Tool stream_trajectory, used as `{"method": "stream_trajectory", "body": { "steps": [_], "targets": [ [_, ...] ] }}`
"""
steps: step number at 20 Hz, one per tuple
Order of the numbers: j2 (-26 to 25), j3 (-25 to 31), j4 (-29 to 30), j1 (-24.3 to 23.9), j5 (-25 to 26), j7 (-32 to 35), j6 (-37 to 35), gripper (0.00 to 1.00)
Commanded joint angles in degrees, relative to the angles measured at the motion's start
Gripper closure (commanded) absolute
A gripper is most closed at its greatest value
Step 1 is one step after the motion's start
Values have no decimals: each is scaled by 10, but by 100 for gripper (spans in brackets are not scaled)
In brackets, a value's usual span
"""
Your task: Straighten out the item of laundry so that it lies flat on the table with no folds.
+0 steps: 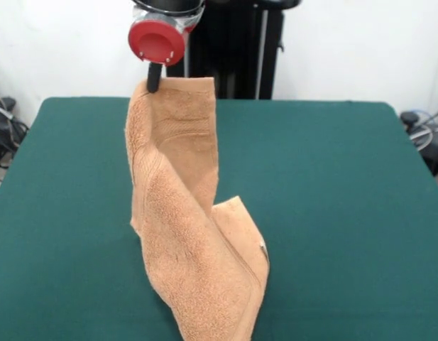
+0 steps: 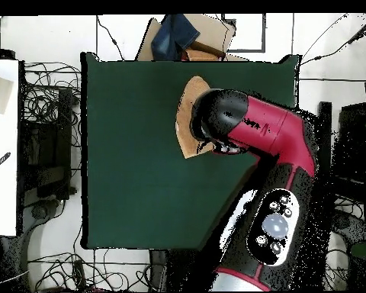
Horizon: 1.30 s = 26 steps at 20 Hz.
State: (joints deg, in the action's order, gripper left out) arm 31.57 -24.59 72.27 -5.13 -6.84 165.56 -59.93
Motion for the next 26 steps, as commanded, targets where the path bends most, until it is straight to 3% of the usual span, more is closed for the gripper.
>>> {"method": "stream_trajectory", "body": {
  "steps": [1,11,26],
  "targets": [
    [-8,76,99,-24,40,-102,45,100],
    [37,101,158,-72,62,-137,70,100],
    [73,118,169,-91,94,-118,36,100]
  ]
}}
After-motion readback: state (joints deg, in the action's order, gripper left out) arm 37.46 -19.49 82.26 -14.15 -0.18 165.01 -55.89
